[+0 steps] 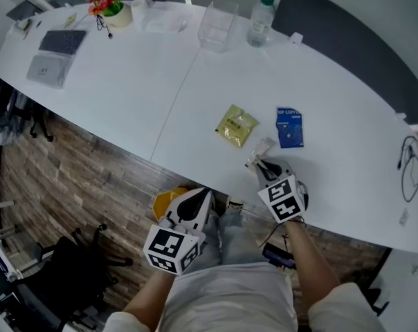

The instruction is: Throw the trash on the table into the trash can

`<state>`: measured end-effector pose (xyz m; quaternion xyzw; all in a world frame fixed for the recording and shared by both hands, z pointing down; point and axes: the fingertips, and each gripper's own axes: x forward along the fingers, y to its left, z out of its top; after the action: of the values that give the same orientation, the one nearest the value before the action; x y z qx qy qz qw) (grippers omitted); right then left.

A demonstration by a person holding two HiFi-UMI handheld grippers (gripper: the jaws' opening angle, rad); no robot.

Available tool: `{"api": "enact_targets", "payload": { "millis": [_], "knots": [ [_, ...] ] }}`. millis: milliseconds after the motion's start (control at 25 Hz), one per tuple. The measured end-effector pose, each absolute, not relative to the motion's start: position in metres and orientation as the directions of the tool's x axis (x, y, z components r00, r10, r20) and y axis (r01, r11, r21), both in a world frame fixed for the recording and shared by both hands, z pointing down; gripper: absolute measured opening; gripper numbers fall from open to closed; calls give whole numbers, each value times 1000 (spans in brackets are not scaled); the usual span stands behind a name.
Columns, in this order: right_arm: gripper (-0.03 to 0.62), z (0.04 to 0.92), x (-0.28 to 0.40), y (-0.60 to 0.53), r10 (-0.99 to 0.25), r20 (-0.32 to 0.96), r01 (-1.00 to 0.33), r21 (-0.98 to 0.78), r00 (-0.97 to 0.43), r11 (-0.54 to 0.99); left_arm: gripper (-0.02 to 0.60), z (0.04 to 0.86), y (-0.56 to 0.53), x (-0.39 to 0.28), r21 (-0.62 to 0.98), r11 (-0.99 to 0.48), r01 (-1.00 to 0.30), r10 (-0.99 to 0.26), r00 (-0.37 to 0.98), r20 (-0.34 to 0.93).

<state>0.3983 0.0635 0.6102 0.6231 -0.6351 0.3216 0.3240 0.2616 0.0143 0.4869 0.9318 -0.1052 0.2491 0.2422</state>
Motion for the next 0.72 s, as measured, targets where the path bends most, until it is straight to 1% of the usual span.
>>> {"api": "enact_targets", "payload": {
  "millis": [440, 720],
  "knots": [
    [51, 582, 398, 71, -638, 769, -999, -52, -33, -11, 0, 474, 14, 257, 396, -858, -327, -106, 866, 488],
    [51, 565, 385, 70, -671, 738, -997, -73, -68, 20, 0, 466, 11, 238, 376, -848, -373, -169, 863, 476]
  ]
}}
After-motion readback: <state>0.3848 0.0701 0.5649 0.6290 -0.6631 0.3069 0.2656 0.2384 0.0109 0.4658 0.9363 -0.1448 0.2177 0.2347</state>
